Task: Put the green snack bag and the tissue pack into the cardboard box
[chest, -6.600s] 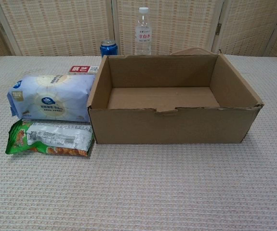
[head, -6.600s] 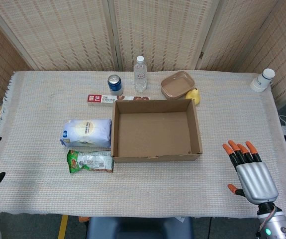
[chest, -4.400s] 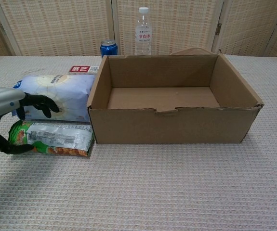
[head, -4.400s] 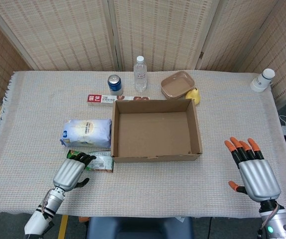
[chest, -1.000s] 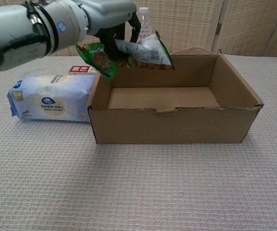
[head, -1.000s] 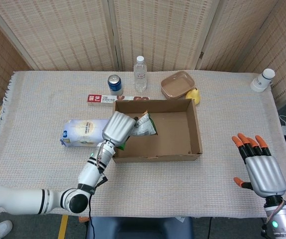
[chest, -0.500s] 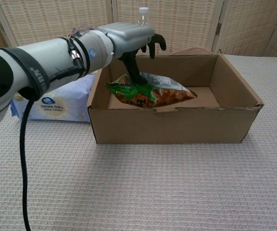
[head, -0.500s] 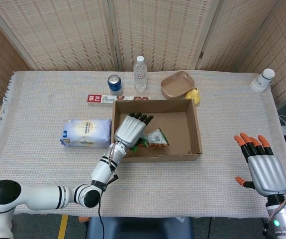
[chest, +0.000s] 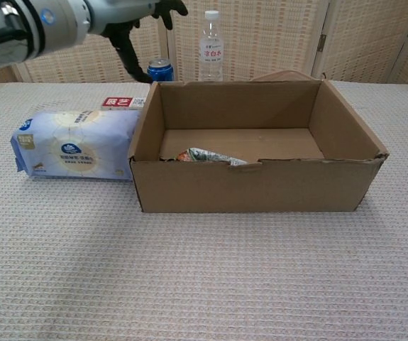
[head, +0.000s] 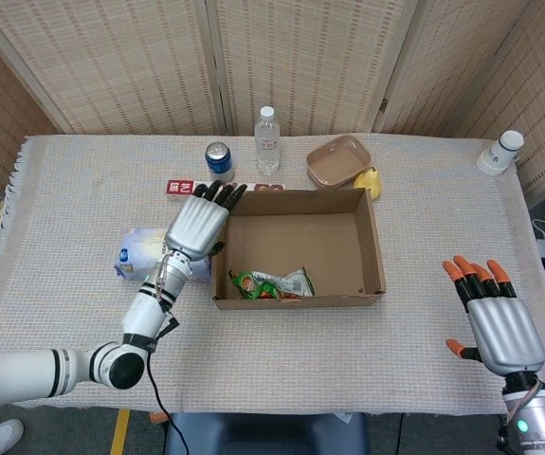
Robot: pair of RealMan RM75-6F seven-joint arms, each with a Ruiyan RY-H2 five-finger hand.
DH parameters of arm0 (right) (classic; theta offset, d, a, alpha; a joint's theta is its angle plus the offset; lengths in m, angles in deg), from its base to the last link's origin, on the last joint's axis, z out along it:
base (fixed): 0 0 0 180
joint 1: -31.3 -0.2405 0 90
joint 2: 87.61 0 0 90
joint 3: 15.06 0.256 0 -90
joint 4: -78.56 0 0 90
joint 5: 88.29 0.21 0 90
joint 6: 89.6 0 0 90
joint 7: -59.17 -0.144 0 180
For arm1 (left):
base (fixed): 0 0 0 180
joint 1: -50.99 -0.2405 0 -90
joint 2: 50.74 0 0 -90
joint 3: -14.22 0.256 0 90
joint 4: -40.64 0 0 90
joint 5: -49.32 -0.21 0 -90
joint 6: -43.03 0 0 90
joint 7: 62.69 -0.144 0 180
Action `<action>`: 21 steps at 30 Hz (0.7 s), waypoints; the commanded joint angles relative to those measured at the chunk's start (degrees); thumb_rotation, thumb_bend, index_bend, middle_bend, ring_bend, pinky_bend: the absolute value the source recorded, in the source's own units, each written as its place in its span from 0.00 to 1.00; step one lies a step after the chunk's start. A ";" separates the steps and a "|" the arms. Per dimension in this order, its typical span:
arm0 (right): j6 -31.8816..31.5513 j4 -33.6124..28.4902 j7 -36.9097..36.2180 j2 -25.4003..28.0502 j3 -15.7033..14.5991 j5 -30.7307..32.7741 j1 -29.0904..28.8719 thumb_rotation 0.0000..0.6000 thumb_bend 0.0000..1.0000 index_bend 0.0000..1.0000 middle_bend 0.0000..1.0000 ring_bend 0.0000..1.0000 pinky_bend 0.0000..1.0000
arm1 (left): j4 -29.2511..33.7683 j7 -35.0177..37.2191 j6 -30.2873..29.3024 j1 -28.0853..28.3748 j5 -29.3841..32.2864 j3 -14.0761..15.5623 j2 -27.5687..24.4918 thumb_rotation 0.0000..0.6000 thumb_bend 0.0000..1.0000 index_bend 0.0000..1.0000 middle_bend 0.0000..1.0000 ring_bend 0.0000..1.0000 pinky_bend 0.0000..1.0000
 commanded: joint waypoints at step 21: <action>0.78 0.00 4.03 -2.51 -0.10 3.29 -1.44 1.00 0.02 0.08 0.04 0.00 0.00 | 2.79 2.77 12.02 -0.89 13.53 11.46 -11.10 1.00 0.17 0.00 0.00 0.00 0.06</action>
